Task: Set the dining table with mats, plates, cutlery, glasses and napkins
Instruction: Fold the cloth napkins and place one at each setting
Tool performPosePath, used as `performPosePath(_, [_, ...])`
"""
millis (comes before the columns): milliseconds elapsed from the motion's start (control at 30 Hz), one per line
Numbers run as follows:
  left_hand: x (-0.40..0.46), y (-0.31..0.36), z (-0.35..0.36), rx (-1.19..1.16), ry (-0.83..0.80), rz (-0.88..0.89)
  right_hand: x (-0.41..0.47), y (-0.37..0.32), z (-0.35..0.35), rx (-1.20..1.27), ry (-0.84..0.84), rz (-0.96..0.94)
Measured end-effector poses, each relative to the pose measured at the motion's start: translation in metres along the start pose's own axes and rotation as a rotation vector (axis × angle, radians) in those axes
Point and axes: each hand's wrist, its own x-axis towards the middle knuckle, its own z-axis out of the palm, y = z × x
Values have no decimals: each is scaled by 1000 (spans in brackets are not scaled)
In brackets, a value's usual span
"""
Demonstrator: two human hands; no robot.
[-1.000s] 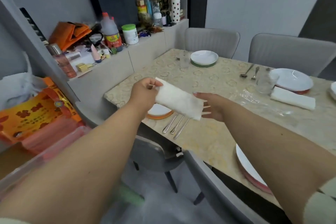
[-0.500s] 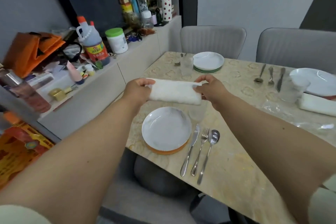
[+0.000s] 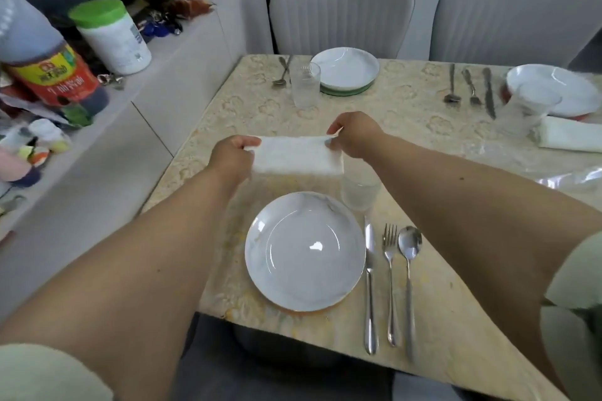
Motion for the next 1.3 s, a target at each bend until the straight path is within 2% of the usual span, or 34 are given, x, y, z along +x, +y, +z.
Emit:
performPosePath(100, [23,-18,6,-8,-20,-10,20,-1,18,-184,-53,18])
performPosePath(433, [50,-61,36,41,-68,-36,41,9,50,-485,-154,113])
performPosePath(633, [55,-69,47,80,-127,-32,43,-5,52,-740,-355,194])
performPosePath(733, [56,-70,47,118,-150,6,36,-15,51,-766,-289,208])
performPosePath(867, [57,-76,45,198,-161,107,17,-34,53,-707,-116,60])
performPosePath(967, [55,-79,46,189,-99,125,-3,-37,67,-560,-116,-28])
performPosePath(1100, [54,-77,48,18,-14,83,-28,-22,96,-488,-162,-130])
performPosePath(1200, [56,-75,51,5,-51,102,-34,-13,115,-454,-178,-51])
performPosePath(1300, [57,-75,52,93,-107,127,-37,-13,120,-406,-226,52])
